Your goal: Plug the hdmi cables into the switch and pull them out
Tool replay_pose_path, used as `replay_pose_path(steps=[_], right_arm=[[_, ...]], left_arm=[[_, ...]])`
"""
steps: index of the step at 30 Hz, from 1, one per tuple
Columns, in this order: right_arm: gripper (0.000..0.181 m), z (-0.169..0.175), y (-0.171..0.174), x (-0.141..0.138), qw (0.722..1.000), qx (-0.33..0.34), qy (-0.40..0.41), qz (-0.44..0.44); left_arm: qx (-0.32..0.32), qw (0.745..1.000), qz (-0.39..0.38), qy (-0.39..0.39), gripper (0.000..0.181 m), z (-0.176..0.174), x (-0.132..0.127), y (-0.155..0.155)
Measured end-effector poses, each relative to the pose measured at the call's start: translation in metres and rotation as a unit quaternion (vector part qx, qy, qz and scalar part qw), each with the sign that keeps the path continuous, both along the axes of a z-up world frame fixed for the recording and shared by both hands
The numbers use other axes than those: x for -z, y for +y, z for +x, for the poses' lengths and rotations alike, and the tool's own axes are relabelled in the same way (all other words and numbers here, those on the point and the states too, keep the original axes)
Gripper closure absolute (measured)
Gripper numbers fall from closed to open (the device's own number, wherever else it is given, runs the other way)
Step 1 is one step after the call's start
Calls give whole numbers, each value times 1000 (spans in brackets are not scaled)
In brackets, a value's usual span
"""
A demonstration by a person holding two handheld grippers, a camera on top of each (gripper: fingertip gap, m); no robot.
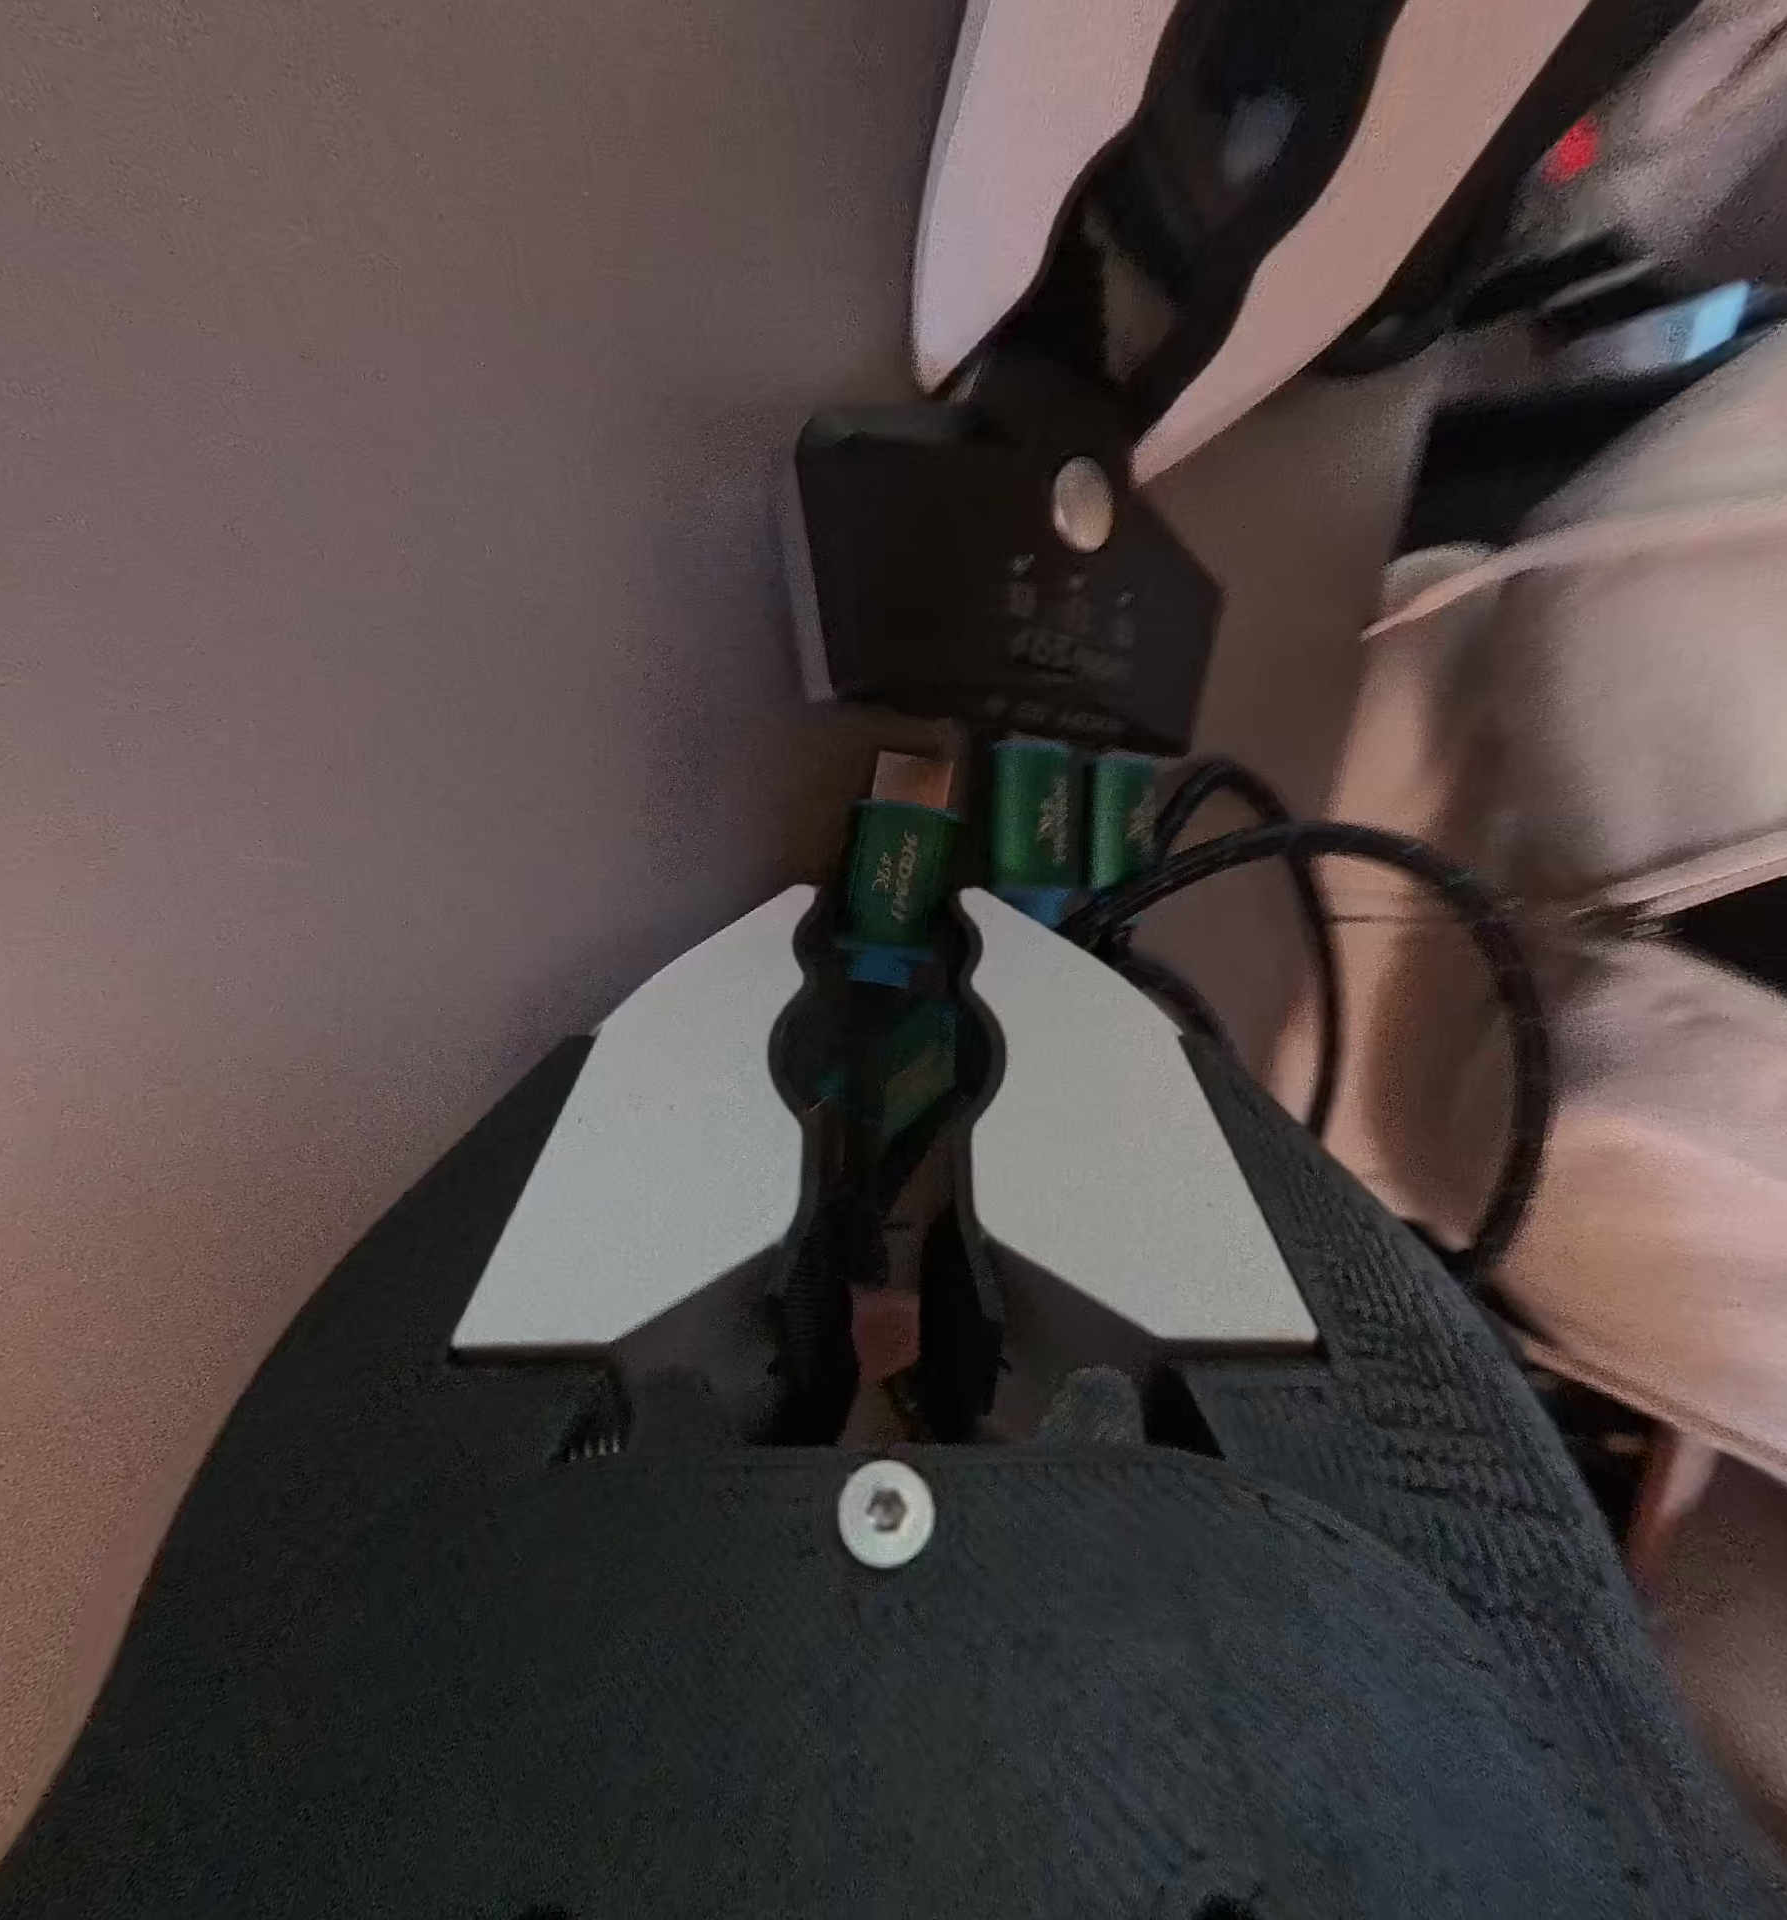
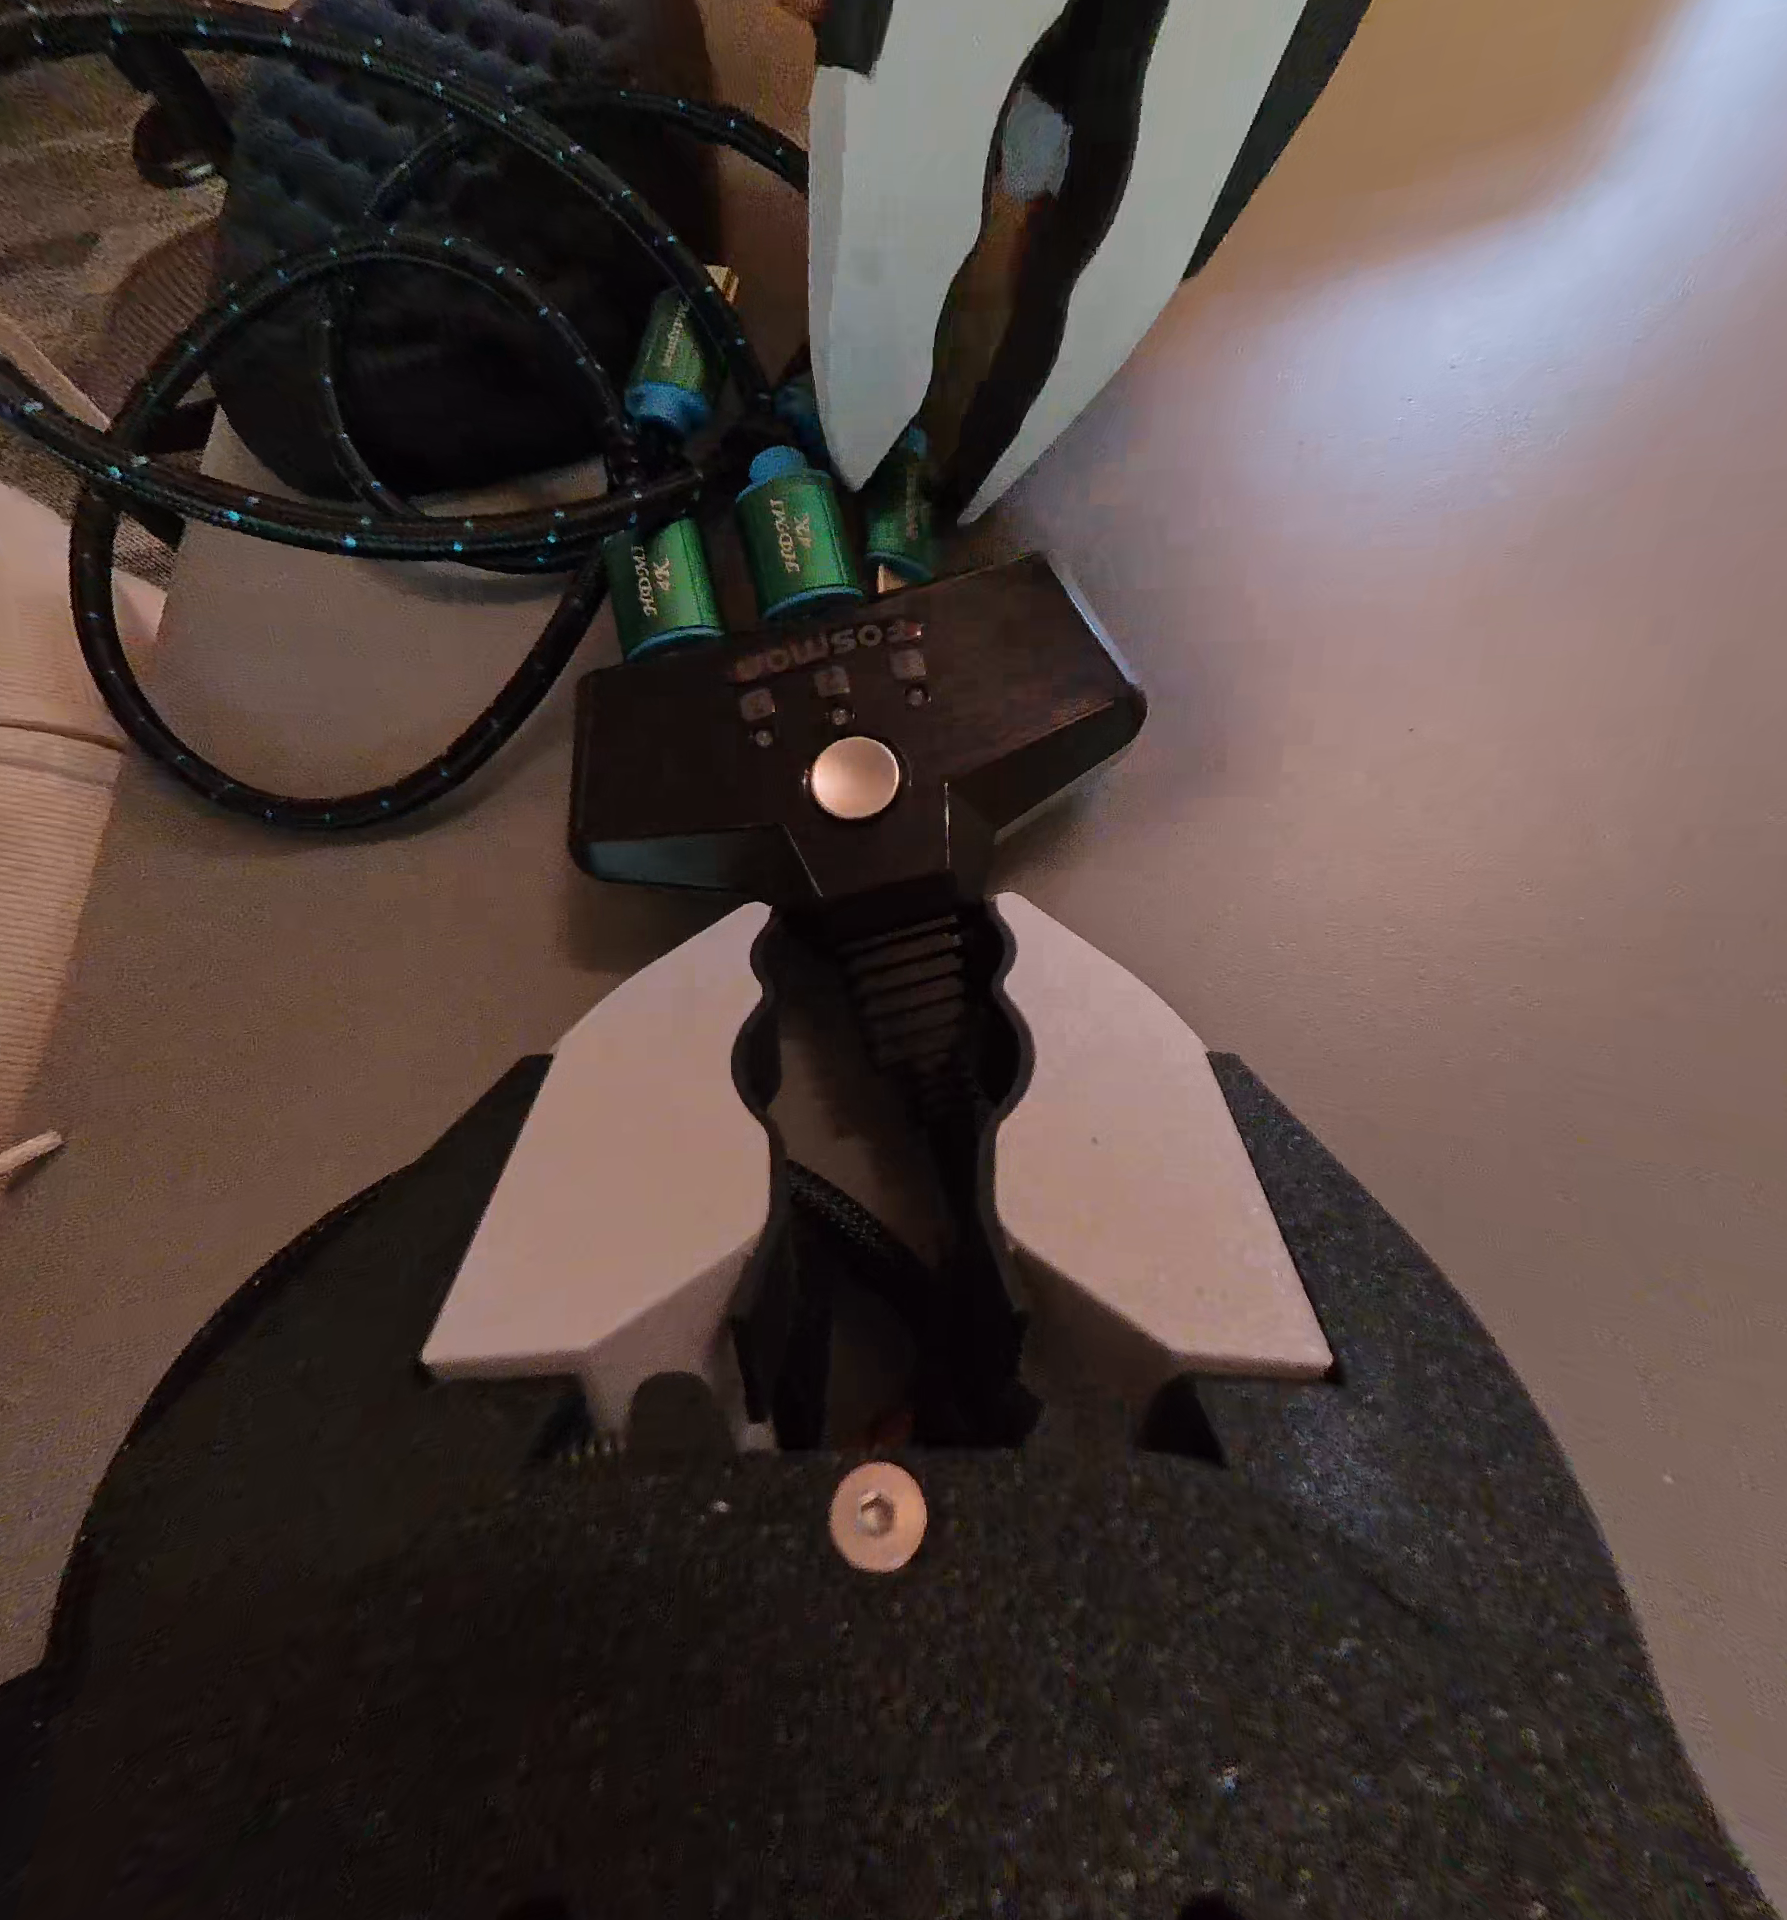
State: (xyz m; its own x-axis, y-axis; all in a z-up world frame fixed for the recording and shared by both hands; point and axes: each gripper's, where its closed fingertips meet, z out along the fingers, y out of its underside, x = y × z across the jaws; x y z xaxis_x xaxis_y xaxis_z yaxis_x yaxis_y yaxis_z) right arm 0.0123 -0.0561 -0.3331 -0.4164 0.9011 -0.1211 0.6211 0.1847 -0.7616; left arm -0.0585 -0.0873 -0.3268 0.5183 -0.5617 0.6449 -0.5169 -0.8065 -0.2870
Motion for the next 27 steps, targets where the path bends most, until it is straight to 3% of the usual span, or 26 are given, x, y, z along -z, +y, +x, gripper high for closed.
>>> replay_pose_path(steps=[2,6,9,12,14,16,18,21,25,27], right_arm=[[146,1,-2,0,1000,-9,0,4],[146,1,-2,1,1000,-12,5,14],[146,1,-1,0,1000,-10,6,10],[146,-1,2,-1,1000,2,12,7],[146,-1,2,0,1000,1,10,7],[146,-1,2,0,1000,1,10,8],[146,-1,2,0,1000,1,10,7],[146,-1,2,0,1000,1,10,8],[146,0,0,1,1000,-4,8,10],[146,0,-1,1,1000,-9,10,10]], left_arm=[[7,1000,8,-19,160,4,0,-3],[9,993,117,12,161,5,1,1],[-21,977,211,35,163,5,-2,5],[-62,952,295,51,181,5,-10,11],[-49,946,311,71,181,4,-7,6],[-46,949,298,87,181,-2,-10,5],[-43,956,280,83,164,-10,-17,7],[-32,978,190,79,155,-19,-11,2],[-11,995,86,52,172,-12,7,-8],[3,997,72,30,173,-9,7,-10]])
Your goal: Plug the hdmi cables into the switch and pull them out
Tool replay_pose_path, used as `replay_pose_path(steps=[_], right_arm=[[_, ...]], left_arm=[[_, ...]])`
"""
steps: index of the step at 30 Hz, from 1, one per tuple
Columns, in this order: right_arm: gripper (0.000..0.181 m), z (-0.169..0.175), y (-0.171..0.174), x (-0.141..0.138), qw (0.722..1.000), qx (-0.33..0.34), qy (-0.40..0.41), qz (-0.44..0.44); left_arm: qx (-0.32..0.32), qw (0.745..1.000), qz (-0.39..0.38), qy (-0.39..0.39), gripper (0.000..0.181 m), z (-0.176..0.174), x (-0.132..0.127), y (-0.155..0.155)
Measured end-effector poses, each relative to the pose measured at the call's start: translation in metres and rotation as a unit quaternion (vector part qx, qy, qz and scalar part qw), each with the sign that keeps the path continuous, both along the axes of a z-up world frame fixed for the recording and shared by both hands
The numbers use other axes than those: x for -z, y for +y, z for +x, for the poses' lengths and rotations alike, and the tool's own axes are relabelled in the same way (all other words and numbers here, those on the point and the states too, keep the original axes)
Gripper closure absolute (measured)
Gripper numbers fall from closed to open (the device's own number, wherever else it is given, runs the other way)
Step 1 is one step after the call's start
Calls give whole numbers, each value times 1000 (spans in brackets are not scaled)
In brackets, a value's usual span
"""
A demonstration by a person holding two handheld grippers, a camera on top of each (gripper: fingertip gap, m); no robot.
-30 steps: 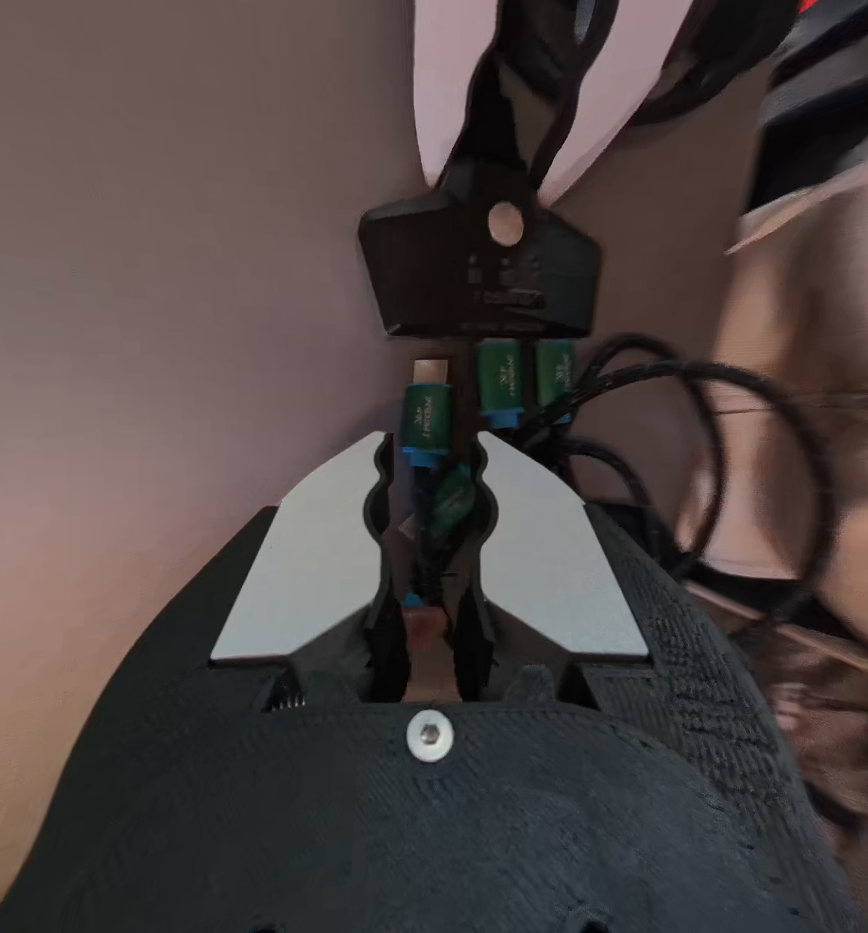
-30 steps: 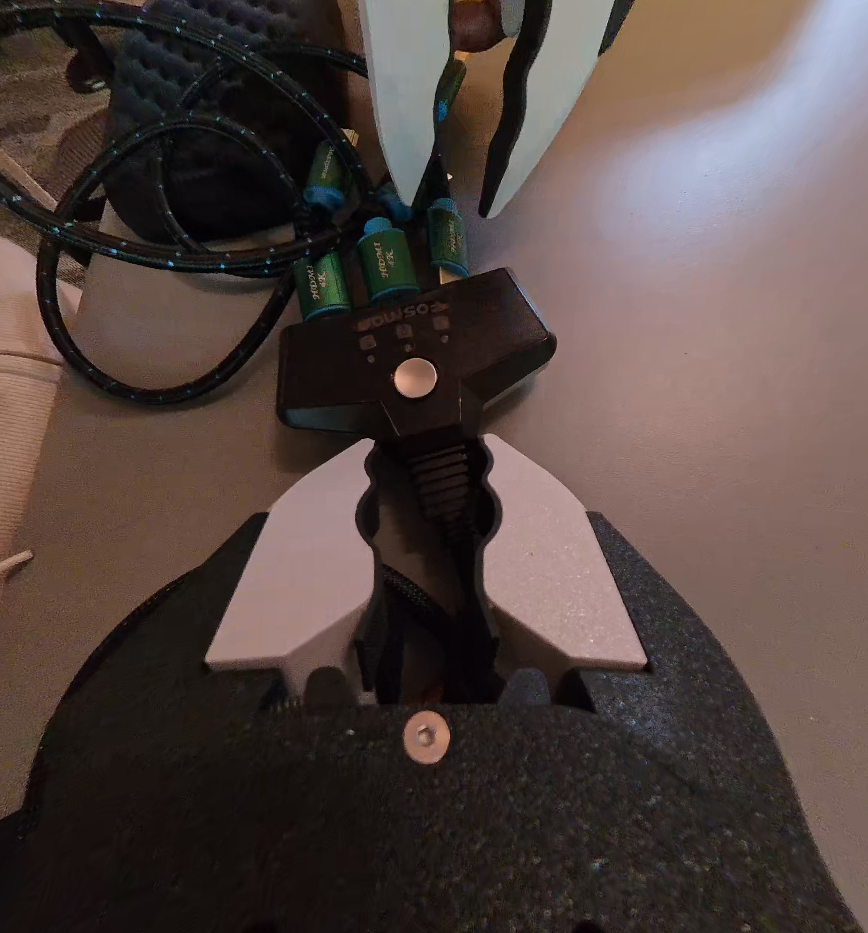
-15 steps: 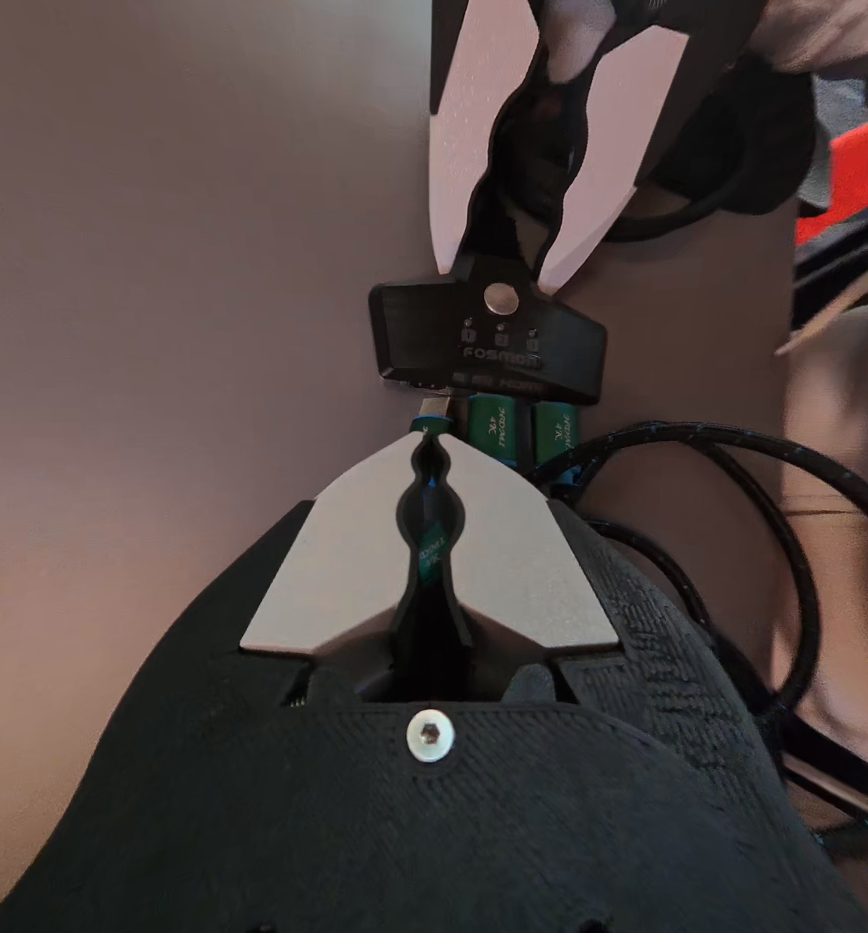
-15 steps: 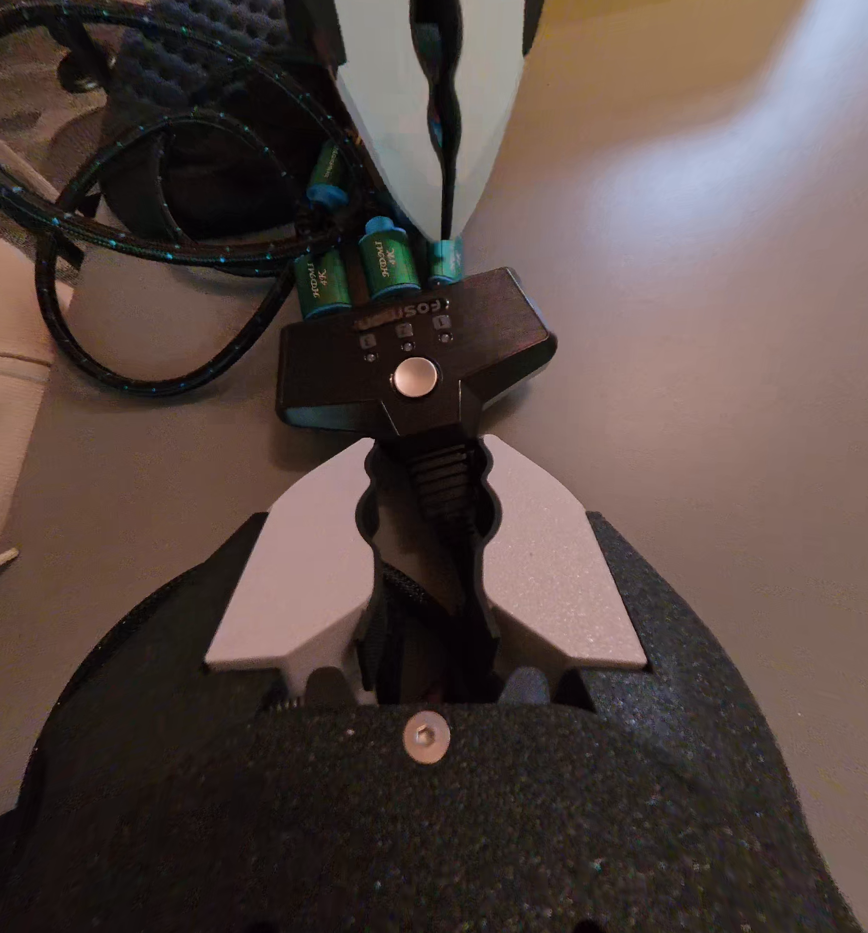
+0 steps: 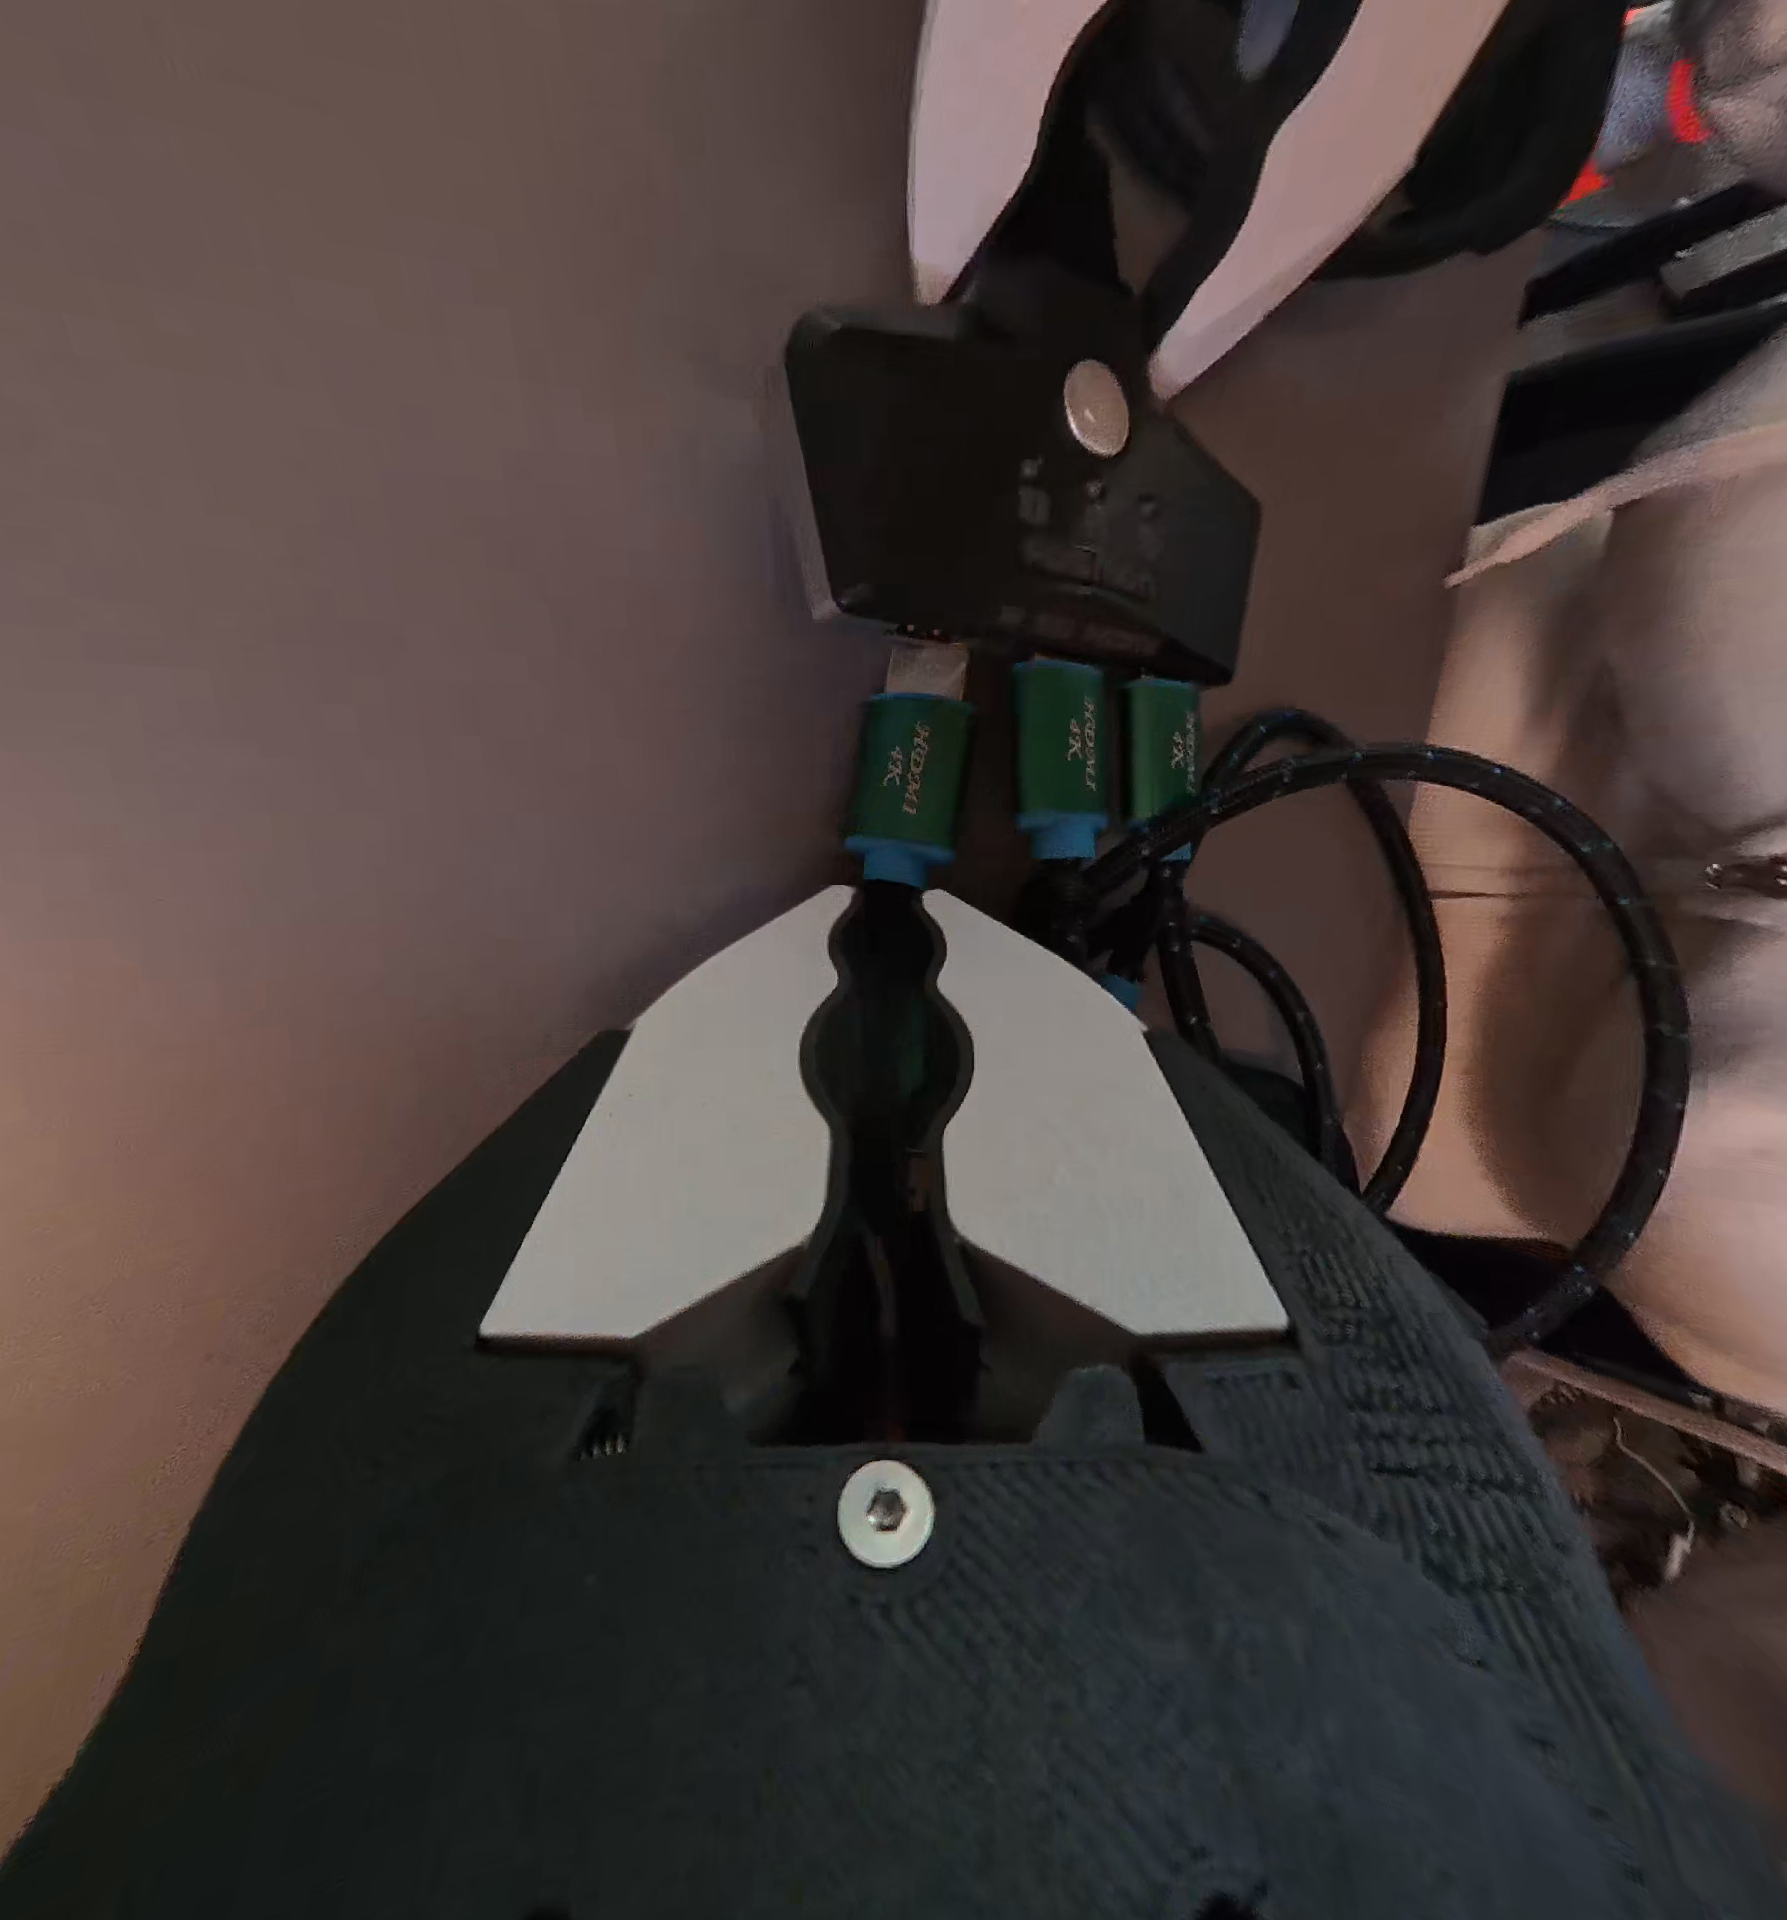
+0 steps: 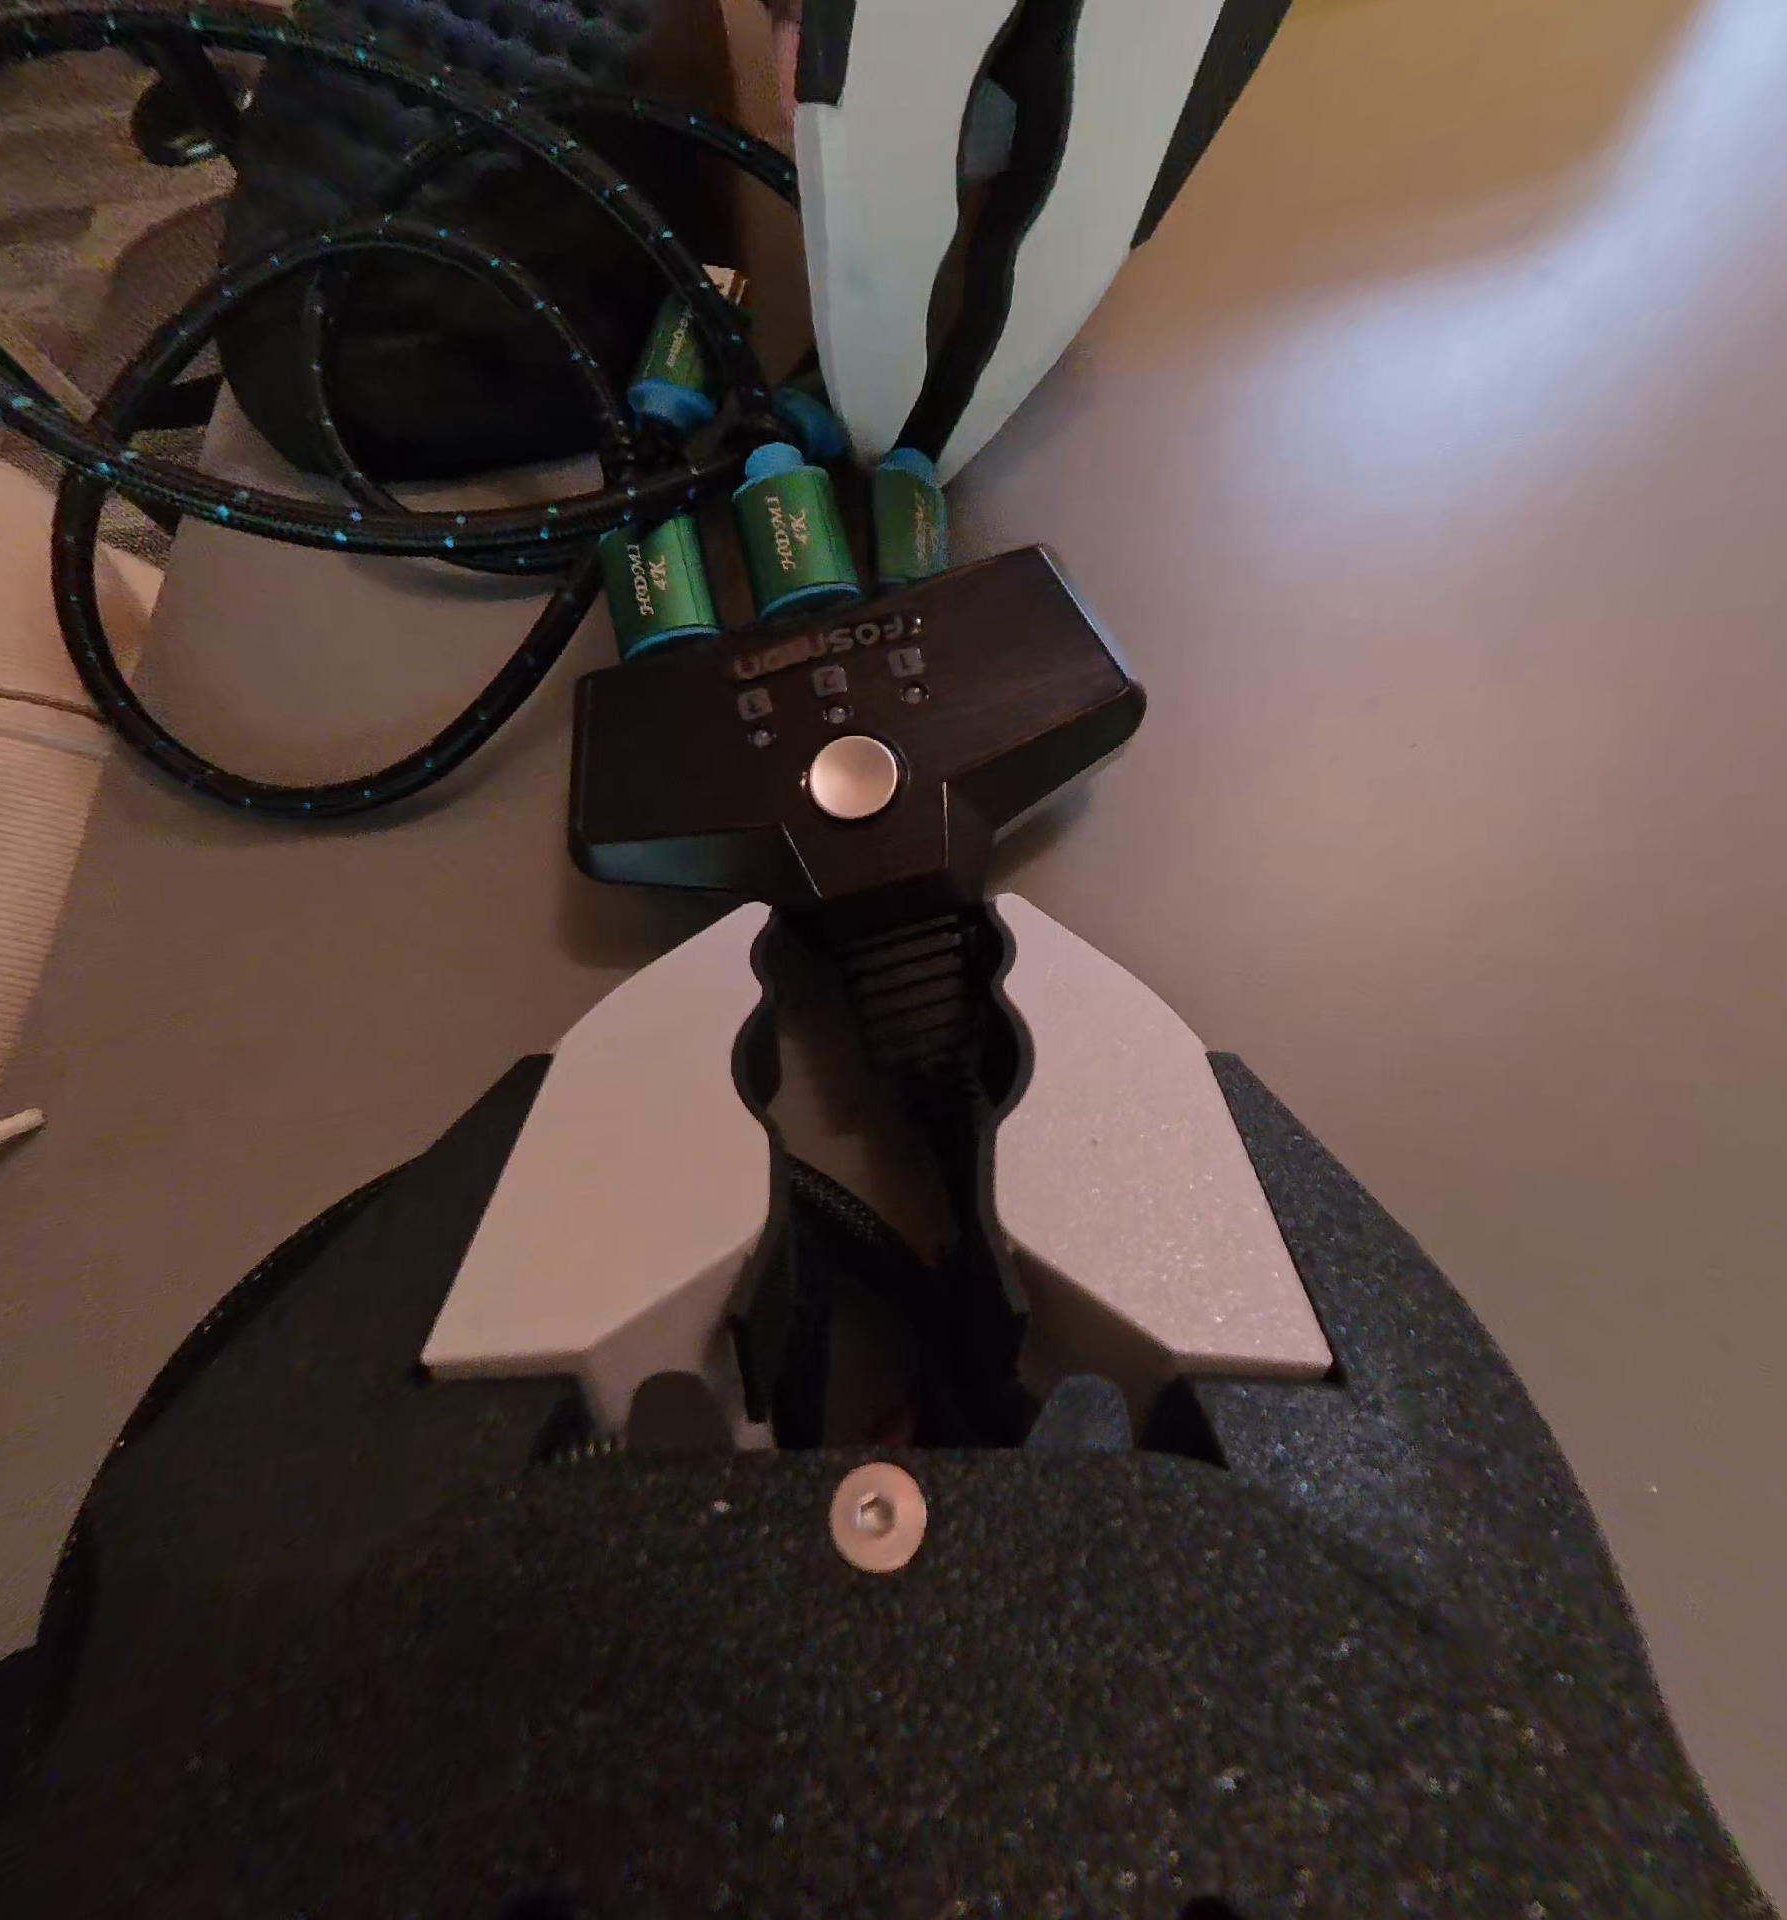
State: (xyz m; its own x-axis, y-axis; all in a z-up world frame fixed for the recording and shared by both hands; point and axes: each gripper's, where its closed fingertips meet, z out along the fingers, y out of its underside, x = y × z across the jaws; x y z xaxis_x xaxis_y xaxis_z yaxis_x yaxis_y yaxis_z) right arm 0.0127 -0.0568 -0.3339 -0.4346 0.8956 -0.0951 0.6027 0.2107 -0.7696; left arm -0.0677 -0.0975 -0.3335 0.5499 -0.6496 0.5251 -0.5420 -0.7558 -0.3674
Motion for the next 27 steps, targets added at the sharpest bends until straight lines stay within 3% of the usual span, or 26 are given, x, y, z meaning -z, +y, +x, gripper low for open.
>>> replay_pose_path(steps=[3,6,10,14,27], right_arm=[[145,0,1,0,1000,3,-2,0],[146,-2,8,0,1000,26,2,0],[146,-2,8,1,1000,28,0,3],[146,-3,8,0,1000,31,-1,-4],[146,-1,7,-1,1000,24,-4,-19]], left_arm=[[-3,997,74,25,174,-1,1,5],[-71,978,187,66,174,-3,-1,16],[-163,951,256,59,174,-3,-1,21],[-154,928,323,107,175,-6,-6,24],[-129,895,399,152,174,-13,-11,15]])
